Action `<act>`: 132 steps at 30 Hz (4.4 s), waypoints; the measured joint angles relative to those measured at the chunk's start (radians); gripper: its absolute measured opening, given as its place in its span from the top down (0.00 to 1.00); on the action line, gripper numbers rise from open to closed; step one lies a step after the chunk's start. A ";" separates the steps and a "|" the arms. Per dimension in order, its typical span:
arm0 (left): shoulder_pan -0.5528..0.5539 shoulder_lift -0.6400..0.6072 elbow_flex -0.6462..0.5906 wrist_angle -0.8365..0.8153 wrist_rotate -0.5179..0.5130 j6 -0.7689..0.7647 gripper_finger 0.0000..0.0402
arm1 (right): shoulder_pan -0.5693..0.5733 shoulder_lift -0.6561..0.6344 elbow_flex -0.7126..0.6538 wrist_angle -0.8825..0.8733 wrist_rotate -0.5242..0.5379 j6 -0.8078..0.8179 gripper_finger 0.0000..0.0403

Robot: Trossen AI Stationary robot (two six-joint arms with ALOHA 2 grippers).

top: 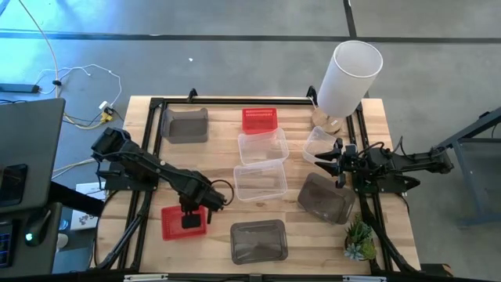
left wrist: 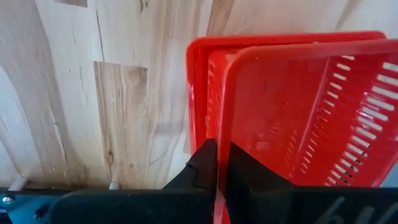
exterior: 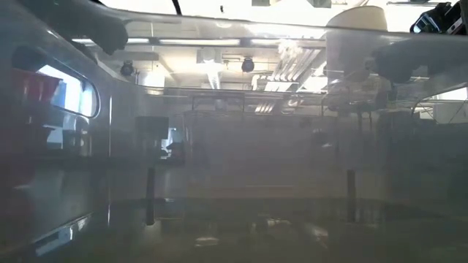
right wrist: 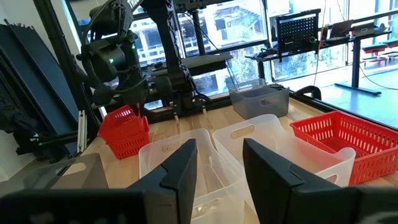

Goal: Stack baskets by color
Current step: Stack the center red bin on the bottom red bin, then stack the top right transparent bin on the top transparent bin

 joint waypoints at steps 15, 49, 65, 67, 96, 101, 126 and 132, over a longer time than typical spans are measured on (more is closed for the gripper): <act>0.000 0.009 0.000 0.023 -0.052 -0.018 0.89 | 0.000 0.001 0.000 0.000 0.000 0.000 0.71; 0.071 -0.329 0.001 0.033 -0.394 0.080 0.66 | 0.000 0.025 0.000 0.001 0.000 0.000 0.71; 0.102 -0.449 -0.034 0.172 -0.515 0.106 0.66 | -0.001 0.027 0.006 0.159 0.129 0.129 0.71; 0.111 -0.448 -0.086 0.228 -0.488 0.119 0.66 | -0.001 0.028 0.023 0.155 0.159 0.104 0.71; 0.532 -0.472 -0.299 0.629 -0.172 0.546 0.66 | -0.001 0.384 0.409 -0.590 0.358 0.582 0.71; 0.602 -0.472 -0.299 0.639 -0.170 0.614 0.66 | -0.005 0.471 0.494 -0.663 0.336 0.656 0.71; 0.715 -0.472 -0.299 0.672 -0.045 0.735 0.66 | -0.240 0.810 0.804 -0.907 0.116 0.371 0.71; 0.715 -0.472 -0.299 0.671 -0.047 0.735 0.66 | -0.296 0.945 0.802 -0.938 -0.021 0.368 0.71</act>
